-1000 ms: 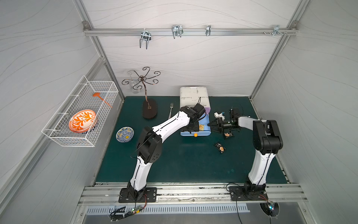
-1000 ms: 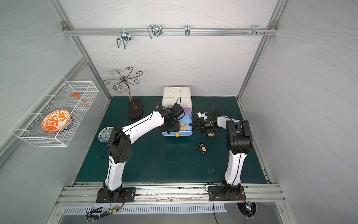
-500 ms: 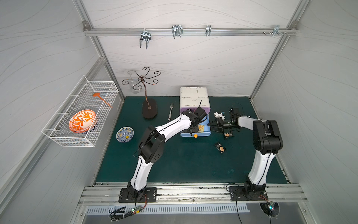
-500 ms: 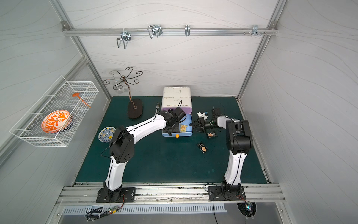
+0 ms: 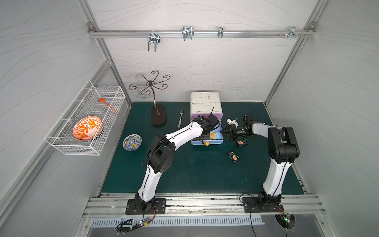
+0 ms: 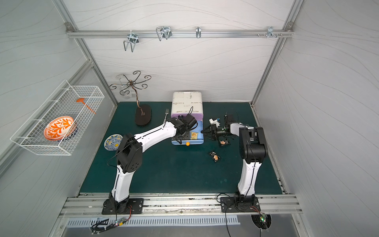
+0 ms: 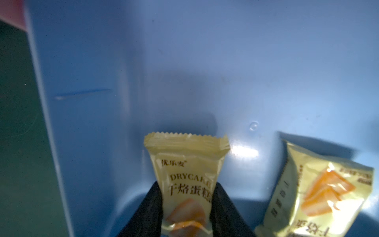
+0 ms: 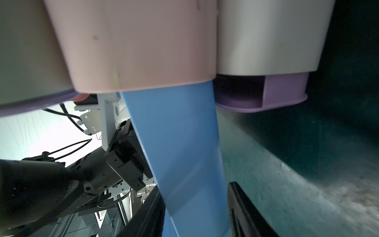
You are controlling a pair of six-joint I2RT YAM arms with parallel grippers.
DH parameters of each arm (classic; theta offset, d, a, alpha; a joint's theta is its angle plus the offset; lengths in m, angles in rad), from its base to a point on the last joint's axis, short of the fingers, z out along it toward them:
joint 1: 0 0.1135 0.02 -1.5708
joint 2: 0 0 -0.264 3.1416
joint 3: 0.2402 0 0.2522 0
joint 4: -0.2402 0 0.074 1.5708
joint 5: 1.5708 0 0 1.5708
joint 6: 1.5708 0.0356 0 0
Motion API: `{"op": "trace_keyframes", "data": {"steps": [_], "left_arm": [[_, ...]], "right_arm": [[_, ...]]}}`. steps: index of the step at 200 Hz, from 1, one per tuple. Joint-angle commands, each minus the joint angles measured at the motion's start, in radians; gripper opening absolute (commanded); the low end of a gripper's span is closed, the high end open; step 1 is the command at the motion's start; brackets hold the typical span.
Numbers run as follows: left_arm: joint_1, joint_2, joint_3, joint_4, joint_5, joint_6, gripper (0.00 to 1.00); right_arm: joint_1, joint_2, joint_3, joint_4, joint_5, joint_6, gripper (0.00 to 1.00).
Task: Take the cookies out of the drawer
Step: Pick up the cookie from the drawer.
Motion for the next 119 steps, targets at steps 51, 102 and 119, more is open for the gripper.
{"op": "trace_keyframes", "data": {"steps": [51, 102, 119], "left_arm": [[-0.004, -0.252, -0.002, -0.043, 0.028, 0.076, 0.41], [0.024, -0.458, -0.12, -0.131, 0.054, 0.04, 0.43], [0.086, -0.525, -0.218, -0.136, 0.076, 0.025, 0.42]], "right_arm": [[-0.011, 0.004, 0.026, -0.028, 0.002, -0.006, 0.52], [-0.014, 0.008, 0.035, -0.042, 0.007, -0.012, 0.52], [-0.014, 0.005, 0.035, -0.047, 0.009, -0.017, 0.52]]}}
